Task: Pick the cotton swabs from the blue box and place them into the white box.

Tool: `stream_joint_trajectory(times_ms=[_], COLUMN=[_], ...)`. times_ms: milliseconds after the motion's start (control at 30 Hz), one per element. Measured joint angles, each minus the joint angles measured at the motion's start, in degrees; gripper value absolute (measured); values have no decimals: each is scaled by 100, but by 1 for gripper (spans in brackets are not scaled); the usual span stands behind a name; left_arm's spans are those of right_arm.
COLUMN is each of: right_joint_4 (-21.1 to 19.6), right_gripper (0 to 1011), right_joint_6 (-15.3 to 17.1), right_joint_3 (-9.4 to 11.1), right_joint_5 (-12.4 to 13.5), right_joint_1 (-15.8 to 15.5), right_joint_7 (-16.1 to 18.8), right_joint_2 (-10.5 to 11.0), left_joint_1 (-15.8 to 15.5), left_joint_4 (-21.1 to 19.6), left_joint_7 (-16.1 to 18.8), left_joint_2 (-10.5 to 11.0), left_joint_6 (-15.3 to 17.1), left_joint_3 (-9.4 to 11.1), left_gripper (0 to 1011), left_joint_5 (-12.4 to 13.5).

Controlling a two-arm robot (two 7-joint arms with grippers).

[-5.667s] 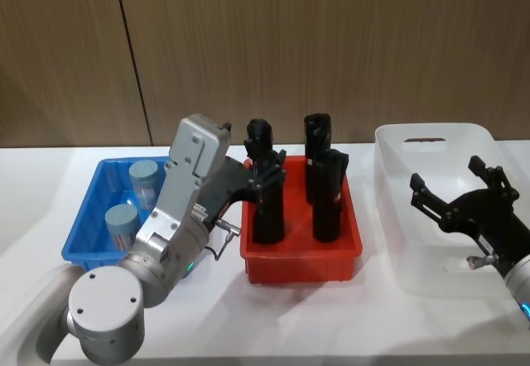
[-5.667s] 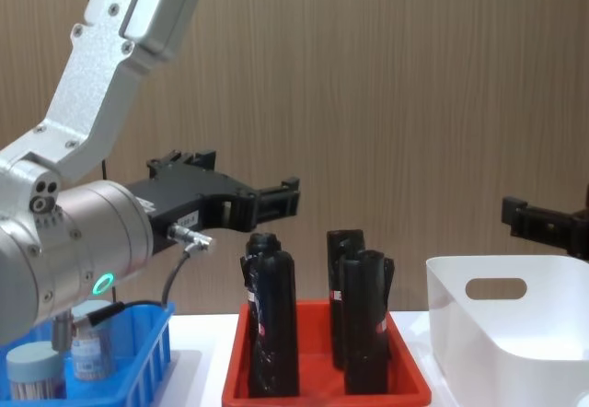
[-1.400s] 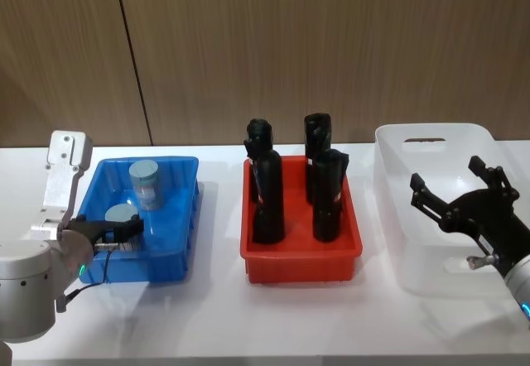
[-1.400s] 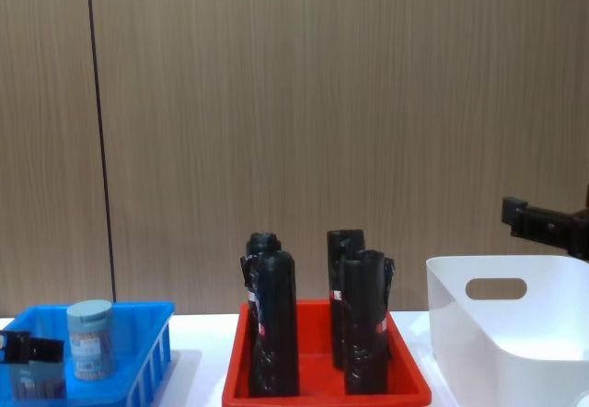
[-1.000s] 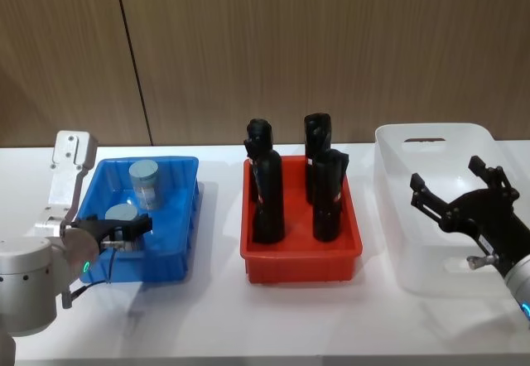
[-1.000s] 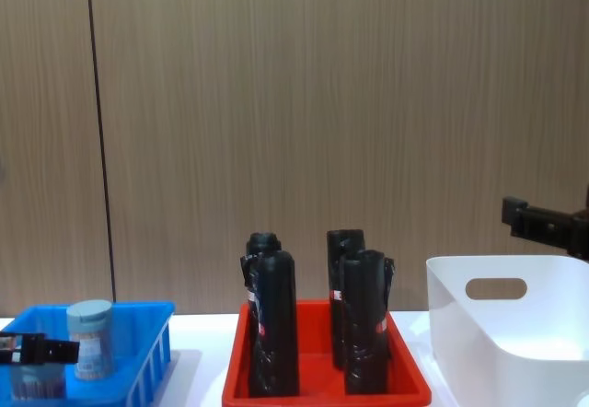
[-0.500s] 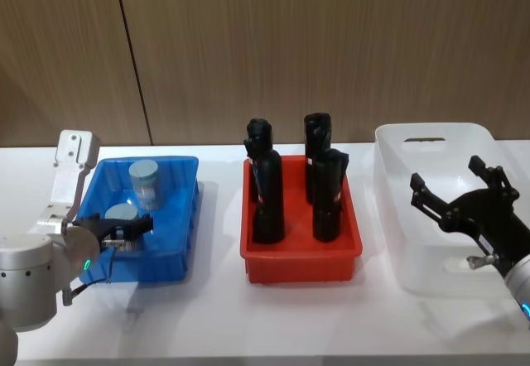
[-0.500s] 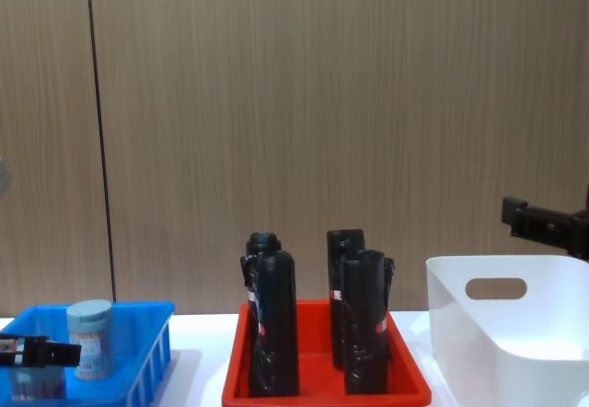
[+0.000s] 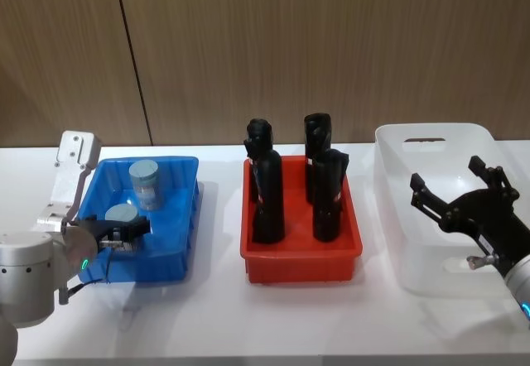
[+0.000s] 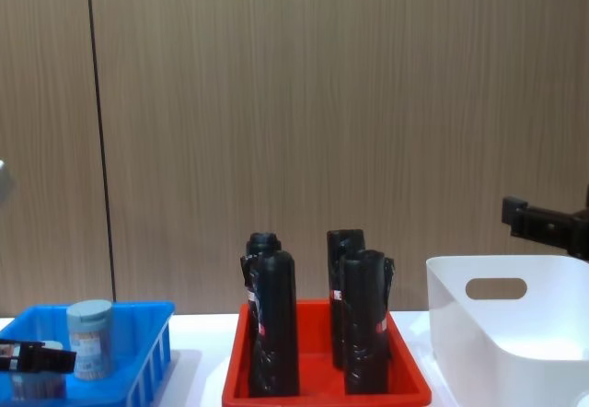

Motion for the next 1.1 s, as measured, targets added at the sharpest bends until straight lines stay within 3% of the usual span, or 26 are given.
stream_joint_trajectory(times_ms=[300,633,1100], right_joint_4=[0,0,0], right_gripper=[1001,1001,1001], right_joint_6=[0,0,0], right_joint_3=[0,0,0], right_joint_5=[0,0,0], right_joint_1=[0,0,0], right_joint_7=[0,0,0], right_joint_2=[0,0,0], left_joint_1=[-88,-175,-164], left_joint_4=[152,316,234], left_joint_7=[-107,-197,-203], left_joint_2=[-36,-86,-102], left_joint_6=[10,-13,-214], left_joint_3=[5,13,-1], left_gripper=[960,679,659], left_joint_5=[95,155,222])
